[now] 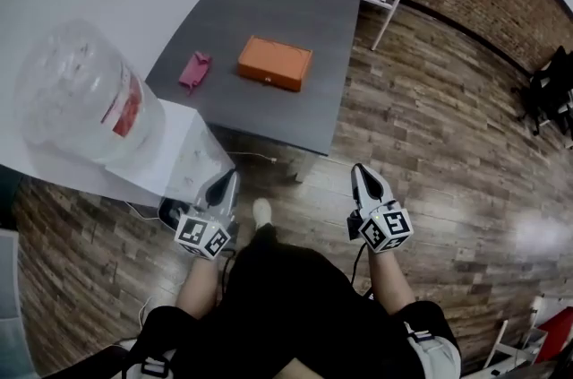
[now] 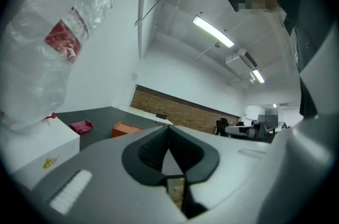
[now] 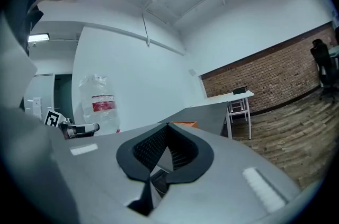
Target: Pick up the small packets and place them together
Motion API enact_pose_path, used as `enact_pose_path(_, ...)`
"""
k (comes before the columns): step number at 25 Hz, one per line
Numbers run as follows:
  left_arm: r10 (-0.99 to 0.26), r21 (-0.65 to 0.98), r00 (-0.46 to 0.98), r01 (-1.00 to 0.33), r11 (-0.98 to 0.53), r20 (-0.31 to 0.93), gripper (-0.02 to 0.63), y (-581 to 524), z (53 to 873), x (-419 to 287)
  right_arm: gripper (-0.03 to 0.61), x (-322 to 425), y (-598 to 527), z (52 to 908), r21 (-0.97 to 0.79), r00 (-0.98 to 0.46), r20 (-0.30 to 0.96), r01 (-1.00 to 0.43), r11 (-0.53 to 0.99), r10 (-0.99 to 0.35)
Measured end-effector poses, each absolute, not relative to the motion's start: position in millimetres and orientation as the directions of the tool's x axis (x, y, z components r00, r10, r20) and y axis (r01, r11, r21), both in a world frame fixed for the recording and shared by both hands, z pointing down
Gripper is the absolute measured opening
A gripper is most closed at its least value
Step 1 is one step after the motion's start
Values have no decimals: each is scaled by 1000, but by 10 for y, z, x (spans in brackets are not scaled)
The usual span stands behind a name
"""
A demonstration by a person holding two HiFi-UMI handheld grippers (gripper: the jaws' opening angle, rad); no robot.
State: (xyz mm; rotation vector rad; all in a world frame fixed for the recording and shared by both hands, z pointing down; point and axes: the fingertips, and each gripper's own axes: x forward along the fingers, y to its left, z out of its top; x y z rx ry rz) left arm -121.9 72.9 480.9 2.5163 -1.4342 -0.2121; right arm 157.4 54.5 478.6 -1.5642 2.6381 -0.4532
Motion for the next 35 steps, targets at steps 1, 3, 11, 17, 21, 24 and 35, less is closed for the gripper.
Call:
enact_pose_path(1, -853, 277, 521, -817, -506, -22, 0, 612, 4780, -1211, 2, 1584, 480, 4759, -265, -476, 111, -860, 435, -872)
enact_pose_path(3, -836, 267, 546, -800, -537, -48, 0, 377, 4711, -1198, 2, 1571, 323, 4689, -255, -458, 103, -870, 421, -883)
enact_pose_path(11, -806, 233, 583, -774, -589, -102, 0, -410, 4548, -1335, 2, 1189, -356, 4331, -144, -462, 45, -880, 452, -886)
enact_pose_path(17, -771, 231, 633, -743, -629, -62, 0, -630, 4566, -1388, 2, 958, -608, 4249, -128, -469, 30, -878, 462, -883)
enact_pose_path(21, -785, 224, 618, -759, -611, -46, 0, -801, 4600, -1412, 2, 1003, -691, 4307, -144, -450, 44, -886, 440, -892)
enact_pose_path(24, -793, 212, 608, -770, -602, -42, 0, -1002, 4579, -1373, 2, 1114, -833, 4327, -160, -436, 42, -891, 424, -899)
enact_pose_path(35, -854, 250, 520, -826, -506, -11, 0, -1626, 4614, -1160, 2, 1319, -1854, 4366, -163, -546, 43, -830, 533, -837)
